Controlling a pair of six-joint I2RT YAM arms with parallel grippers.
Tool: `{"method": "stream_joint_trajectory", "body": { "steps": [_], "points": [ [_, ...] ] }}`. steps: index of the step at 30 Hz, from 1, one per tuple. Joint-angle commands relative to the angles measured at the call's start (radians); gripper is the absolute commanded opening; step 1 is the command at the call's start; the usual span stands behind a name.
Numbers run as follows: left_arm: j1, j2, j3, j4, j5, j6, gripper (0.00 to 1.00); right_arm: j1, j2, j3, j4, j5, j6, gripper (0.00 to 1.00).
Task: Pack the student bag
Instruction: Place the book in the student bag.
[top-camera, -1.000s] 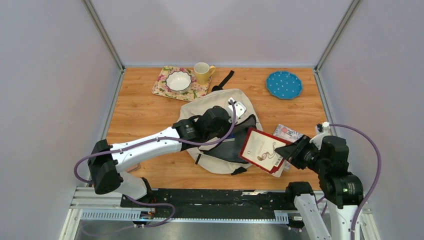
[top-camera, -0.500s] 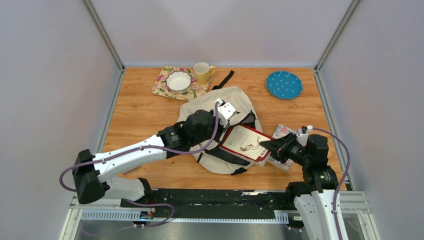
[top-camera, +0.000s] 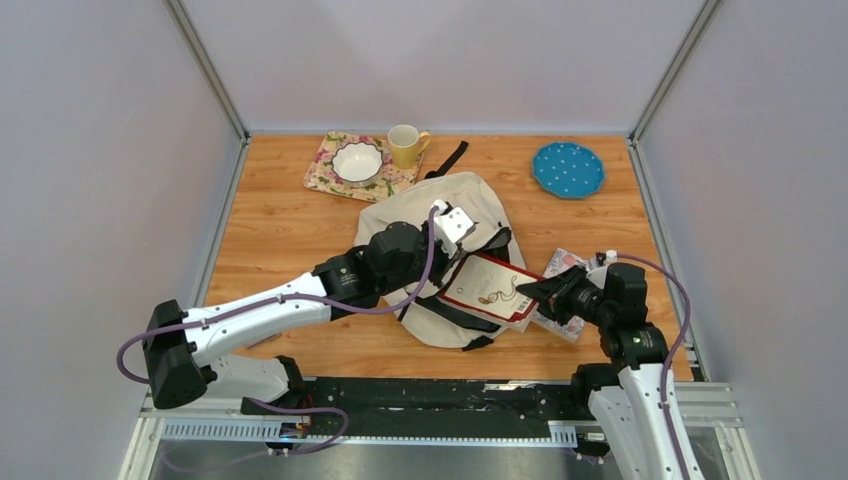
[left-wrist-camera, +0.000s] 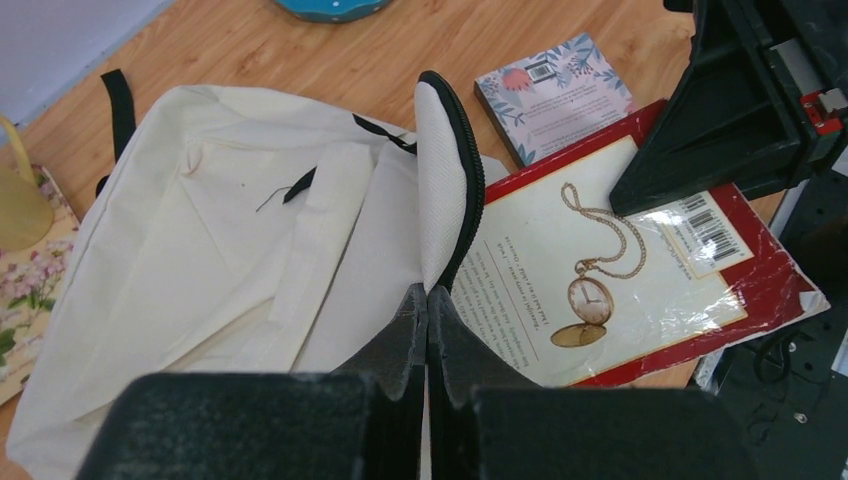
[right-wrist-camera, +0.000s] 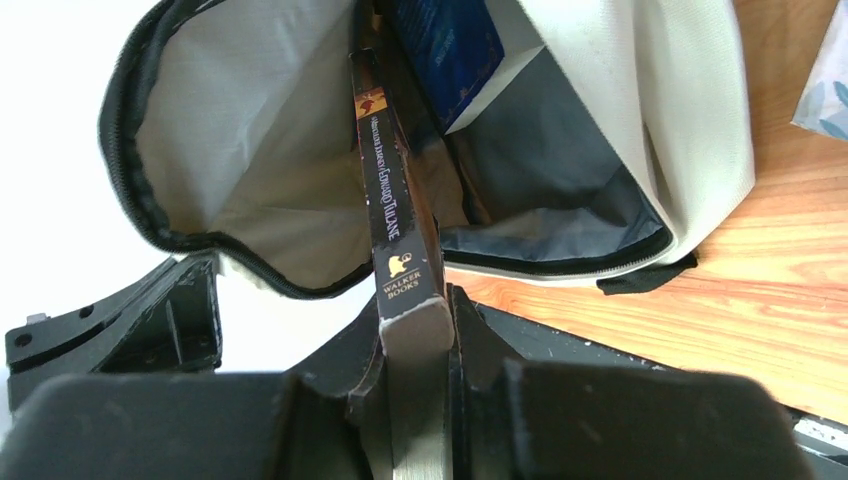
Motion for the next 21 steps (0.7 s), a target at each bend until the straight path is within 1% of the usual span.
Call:
{"method": "stream_joint_trajectory", "body": {
  "steps": [1, 3, 4, 5, 6, 8, 9, 11, 14, 15, 17, 18, 20, 21],
  "points": [
    [-0.022, 0.001, 0.053, 0.098, 0.040, 0.008, 0.00, 0.012, -0.003, -0.075, 0.152, -0.001, 0.070, 0.00],
    [-0.025, 0.007, 0.053, 0.098, 0.043, 0.002, 0.00, 0.061, 0.003, -0.083, 0.191, 0.071, 0.129, 0.00],
    [-0.030, 0.010, 0.053, 0.098, 0.046, -0.003, 0.00, 0.074, 0.015, -0.084, 0.237, 0.087, 0.142, 0.00],
    [-0.032, 0.015, 0.052, 0.096, 0.045, -0.007, 0.00, 0.084, 0.020, -0.103, 0.272, 0.099, 0.190, 0.00],
    [-0.032, 0.018, 0.052, 0.096, 0.045, -0.010, 0.00, 0.100, 0.026, -0.116, 0.376, 0.113, 0.213, 0.00],
    [-0.035, 0.019, 0.049, 0.096, 0.046, -0.021, 0.00, 0.121, 0.036, -0.144, 0.438, 0.151, 0.250, 0.00],
    [-0.036, 0.018, 0.046, 0.096, 0.046, -0.026, 0.00, 0.144, 0.041, -0.150, 0.496, 0.195, 0.267, 0.00],
    [-0.038, 0.018, 0.041, 0.096, 0.046, -0.033, 0.00, 0.172, 0.055, -0.152, 0.516, 0.242, 0.274, 0.00],
    [-0.041, 0.016, 0.039, 0.096, 0.046, -0.046, 0.00, 0.244, 0.093, -0.147, 0.524, 0.360, 0.293, 0.00],
    [-0.039, 0.018, 0.039, 0.096, 0.049, -0.050, 0.00, 0.309, 0.107, -0.170, 0.585, 0.436, 0.311, 0.00],
    [-0.041, 0.021, 0.049, 0.096, 0.051, -0.058, 0.00, 0.392, 0.133, -0.199, 0.669, 0.534, 0.386, 0.00],
    [-0.042, 0.024, 0.053, 0.096, 0.049, -0.061, 0.00, 0.487, 0.164, -0.208, 0.728, 0.662, 0.405, 0.00],
    [-0.042, 0.026, 0.061, 0.077, 0.051, -0.066, 0.00, 0.578, 0.193, -0.235, 0.802, 0.809, 0.449, 0.00],
    [-0.044, 0.023, 0.061, 0.070, 0.049, -0.069, 0.00, 0.657, 0.216, -0.236, 0.826, 0.963, 0.464, 0.00]
  ]
}}
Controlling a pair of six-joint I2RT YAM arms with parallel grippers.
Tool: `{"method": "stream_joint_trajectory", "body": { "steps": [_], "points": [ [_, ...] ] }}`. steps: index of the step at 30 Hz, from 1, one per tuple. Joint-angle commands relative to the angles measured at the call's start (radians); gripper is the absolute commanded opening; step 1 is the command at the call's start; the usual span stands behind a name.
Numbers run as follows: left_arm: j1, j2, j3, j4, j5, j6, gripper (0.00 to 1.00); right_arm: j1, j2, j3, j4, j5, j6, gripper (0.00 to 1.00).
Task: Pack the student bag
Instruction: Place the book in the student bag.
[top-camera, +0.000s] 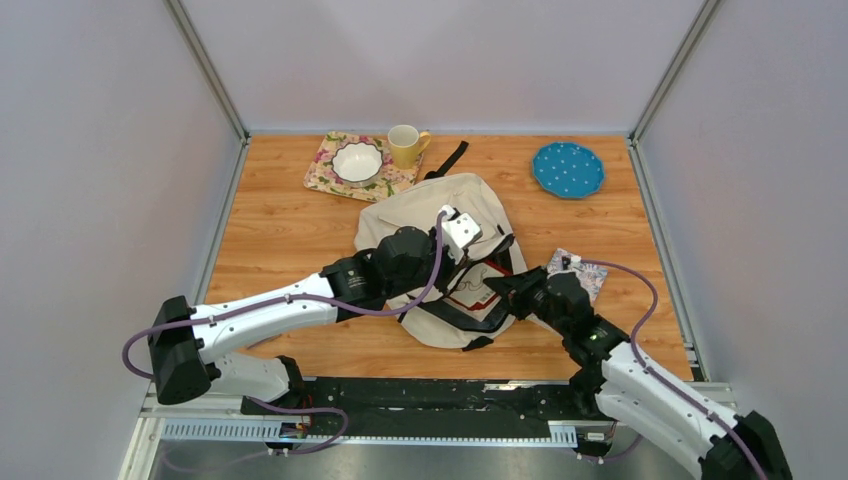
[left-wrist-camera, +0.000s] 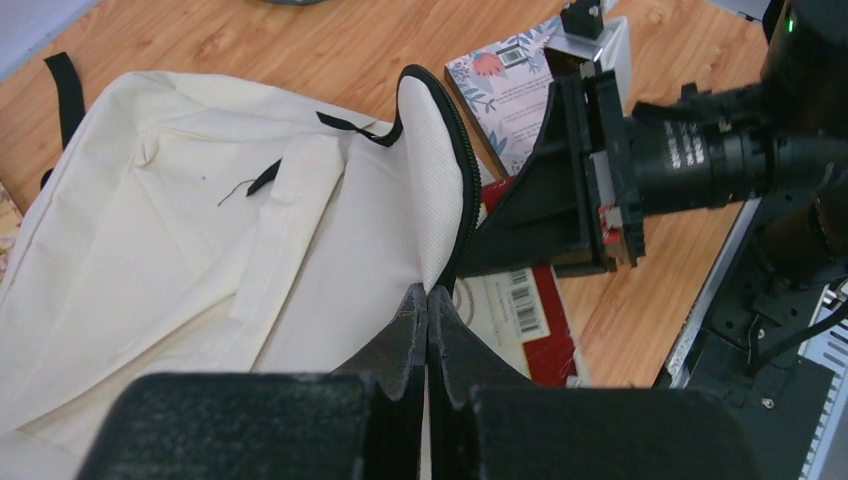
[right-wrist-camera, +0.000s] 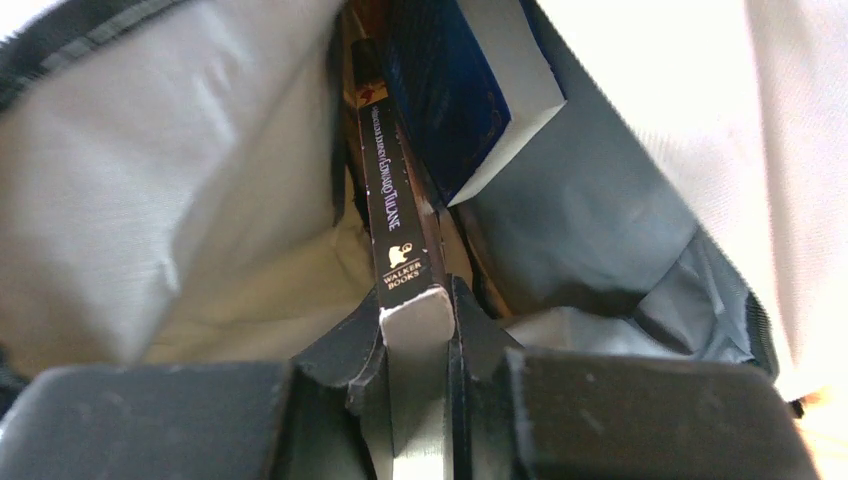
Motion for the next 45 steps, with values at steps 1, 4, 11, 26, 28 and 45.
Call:
{"method": "stream_joint_trajectory", "body": {
  "steps": [1, 4, 11, 26, 28, 45],
  "points": [
    [-0.015, -0.011, 0.061, 0.060, 0.029, -0.042, 0.00, 0.228, 0.061, -0.011, 0.272, 0.520, 0.140, 0.00],
    [-0.015, -0.023, 0.054, 0.046, 0.029, -0.052, 0.00, 0.320, 0.149, 0.021, 0.283, 0.746, 0.140, 0.00],
    [-0.014, -0.050, 0.030, 0.046, 0.026, -0.075, 0.00, 0.399, 0.412, 0.110, 0.334, 0.947, 0.301, 0.00],
    [-0.015, -0.089, -0.005, 0.046, 0.011, -0.074, 0.00, 0.523, 0.567, 0.092, 0.211, 0.948, 0.129, 0.60],
    [-0.014, -0.090, -0.013, 0.047, 0.005, -0.074, 0.00, 0.521, 0.514, 0.044, 0.286, 0.891, 0.070, 0.62],
    [-0.014, -0.072, -0.027, 0.058, 0.018, -0.085, 0.00, 0.365, 0.450, 0.020, 0.333, 0.567, -0.208, 0.38]
  ]
}}
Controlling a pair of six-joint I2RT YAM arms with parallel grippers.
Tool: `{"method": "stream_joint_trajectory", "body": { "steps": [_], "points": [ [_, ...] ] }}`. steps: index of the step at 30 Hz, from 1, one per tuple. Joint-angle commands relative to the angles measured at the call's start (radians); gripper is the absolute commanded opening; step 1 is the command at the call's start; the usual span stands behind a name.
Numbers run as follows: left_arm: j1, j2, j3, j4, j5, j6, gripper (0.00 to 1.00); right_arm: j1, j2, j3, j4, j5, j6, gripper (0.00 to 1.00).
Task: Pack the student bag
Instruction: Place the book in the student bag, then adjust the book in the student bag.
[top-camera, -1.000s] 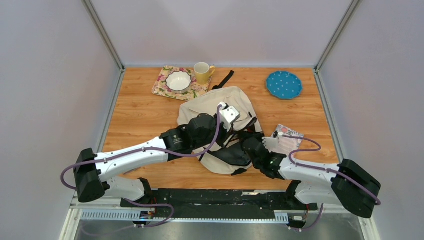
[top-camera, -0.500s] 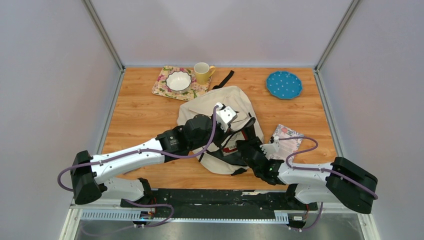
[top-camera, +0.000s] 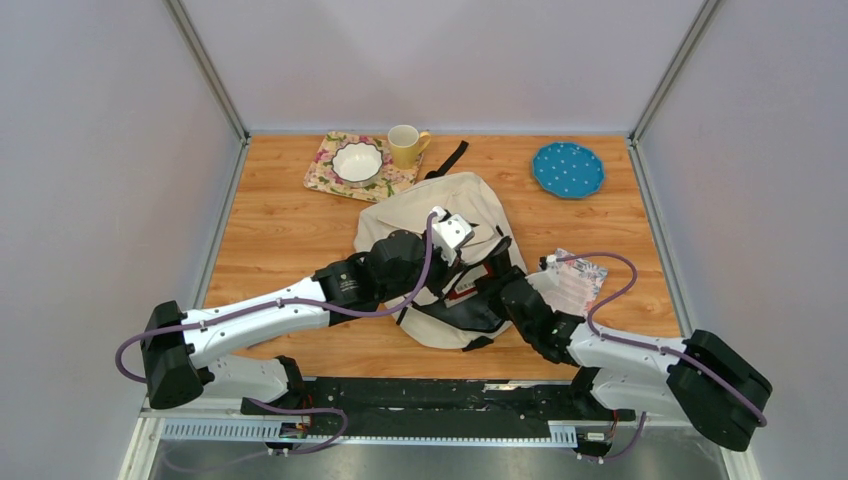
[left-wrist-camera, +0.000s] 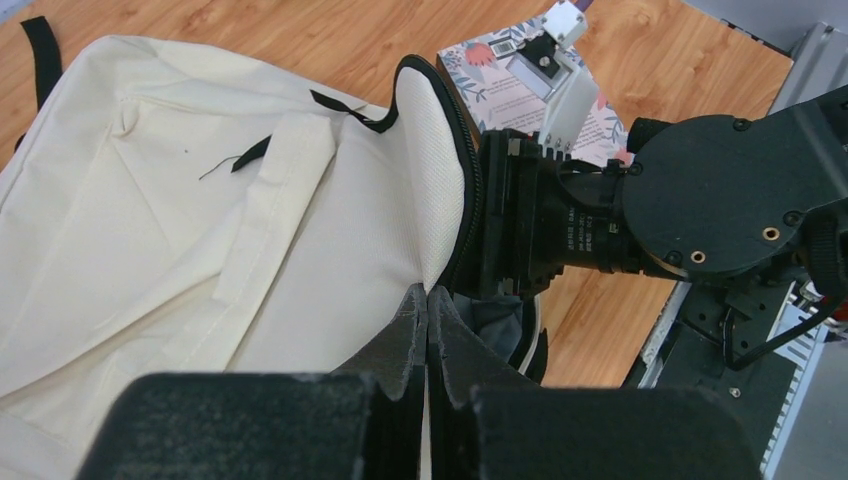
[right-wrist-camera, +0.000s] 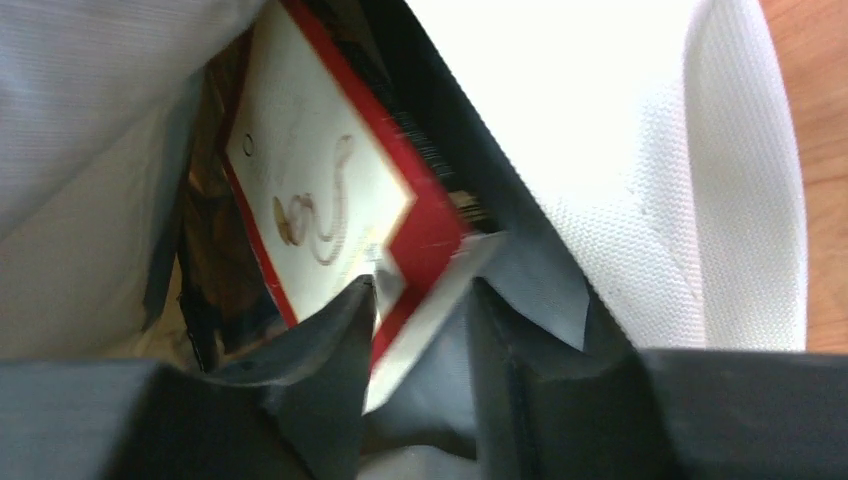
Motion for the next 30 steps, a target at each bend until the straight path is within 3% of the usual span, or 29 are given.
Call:
{"method": "stream_joint_trajectory", "body": {
  "steps": [1, 4, 9, 11, 14, 22, 24, 26, 30],
  "points": [
    [-0.010, -0.029, 0.004, 0.080, 0.020, -0.021, 0.00, -0.011, 0.038, 0.023, 0.076, -0.075, -0.040, 0.33],
    [-0.010, -0.030, 0.000, 0.080, 0.015, -0.019, 0.00, -0.011, 0.065, 0.030, 0.136, -0.118, -0.042, 0.27],
    [-0.010, -0.035, -0.003, 0.078, 0.007, -0.022, 0.00, -0.011, 0.094, 0.047, 0.173, -0.136, 0.018, 0.03],
    [-0.010, -0.033, -0.006, 0.080, 0.007, -0.027, 0.00, -0.011, 0.108, 0.049, 0.193, -0.138, 0.096, 0.00],
    [-0.010, -0.029, -0.006, 0.077, 0.009, -0.032, 0.00, -0.011, 0.178, 0.069, 0.312, -0.139, 0.126, 0.00],
    [-0.009, -0.042, -0.006, 0.063, -0.008, -0.032, 0.00, -0.011, 0.375, 0.176, 0.371, -0.185, 0.159, 0.00],
    [-0.007, -0.045, -0.003, 0.049, -0.016, -0.027, 0.00, -0.010, 0.360, 0.141, 0.481, -0.188, 0.118, 0.02],
    [-0.006, -0.055, -0.006, 0.046, -0.016, -0.027, 0.00, -0.010, 0.284, 0.103, 0.483, -0.190, 0.005, 0.05],
    [-0.001, -0.065, -0.016, 0.040, -0.013, -0.022, 0.00, -0.010, 0.076, 0.081, 0.301, -0.240, -0.220, 0.13]
  ]
}}
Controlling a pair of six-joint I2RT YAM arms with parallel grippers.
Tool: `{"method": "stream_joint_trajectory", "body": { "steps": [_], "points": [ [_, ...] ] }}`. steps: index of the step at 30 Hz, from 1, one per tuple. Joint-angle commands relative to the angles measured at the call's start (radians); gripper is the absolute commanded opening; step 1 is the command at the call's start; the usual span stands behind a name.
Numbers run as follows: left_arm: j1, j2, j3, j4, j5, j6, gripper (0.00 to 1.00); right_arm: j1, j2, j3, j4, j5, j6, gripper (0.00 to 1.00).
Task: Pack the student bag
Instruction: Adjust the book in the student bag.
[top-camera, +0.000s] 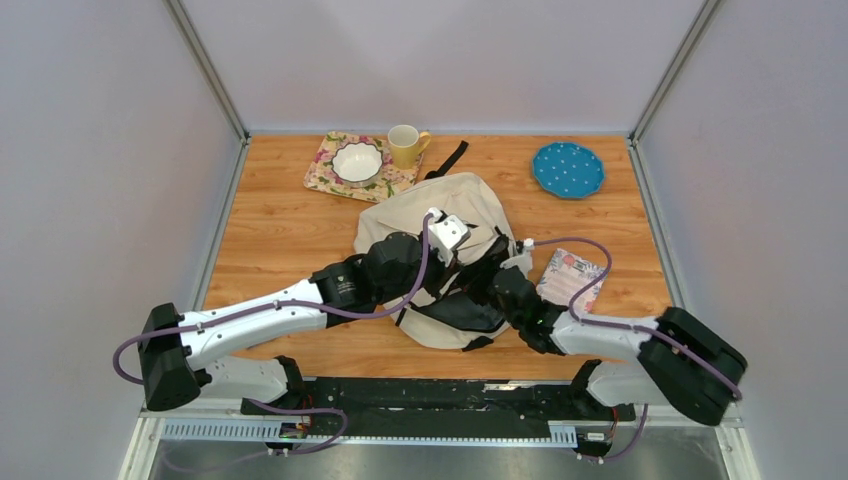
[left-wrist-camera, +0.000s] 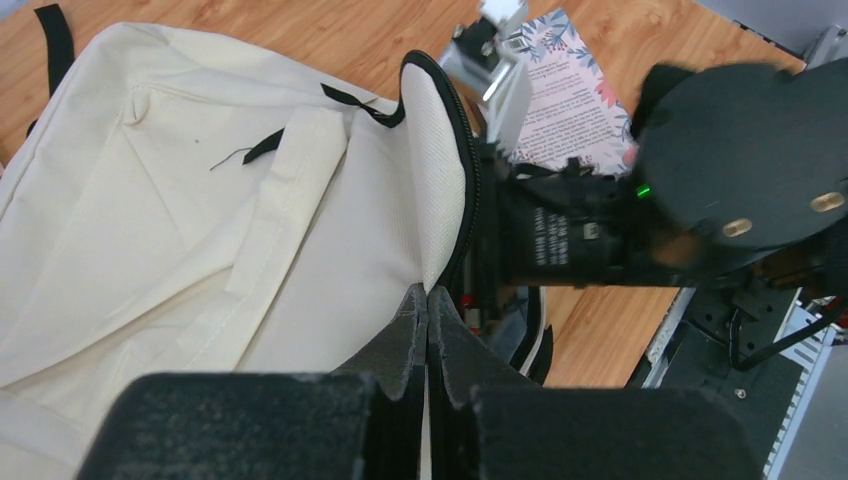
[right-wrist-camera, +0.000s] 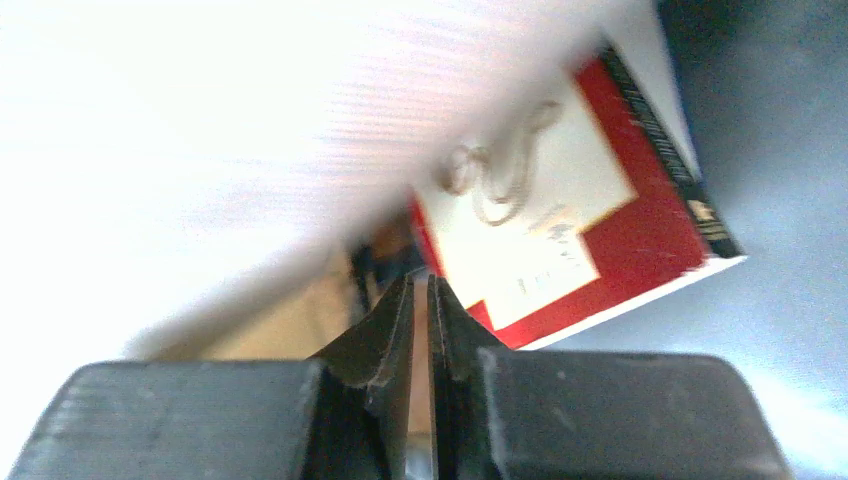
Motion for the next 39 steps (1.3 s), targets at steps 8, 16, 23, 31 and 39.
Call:
{"method": "stream_joint_trajectory", "body": {
  "steps": [8, 16, 23, 31, 39],
  "points": [
    [0.008, -0.066, -0.024, 0.058, 0.003, -0.025, 0.00, 0.000, -0.374, 0.029, -0.531, -0.134, -0.340, 0.12],
    [0.008, -0.077, -0.058, 0.067, 0.006, -0.046, 0.00, -0.001, -0.254, -0.019, -0.440, -0.208, -0.331, 0.13],
    [0.008, -0.073, -0.061, 0.067, 0.008, -0.055, 0.00, 0.000, -0.080, 0.096, -0.332, -0.231, -0.321, 0.13],
    [0.008, -0.070, -0.049, 0.067, -0.003, -0.059, 0.00, 0.002, 0.161, 0.122, 0.002, -0.121, -0.250, 0.12],
    [0.008, -0.060, -0.043, 0.062, 0.011, -0.062, 0.00, 0.002, 0.331, 0.220, 0.177, -0.081, -0.255, 0.14]
  ]
}}
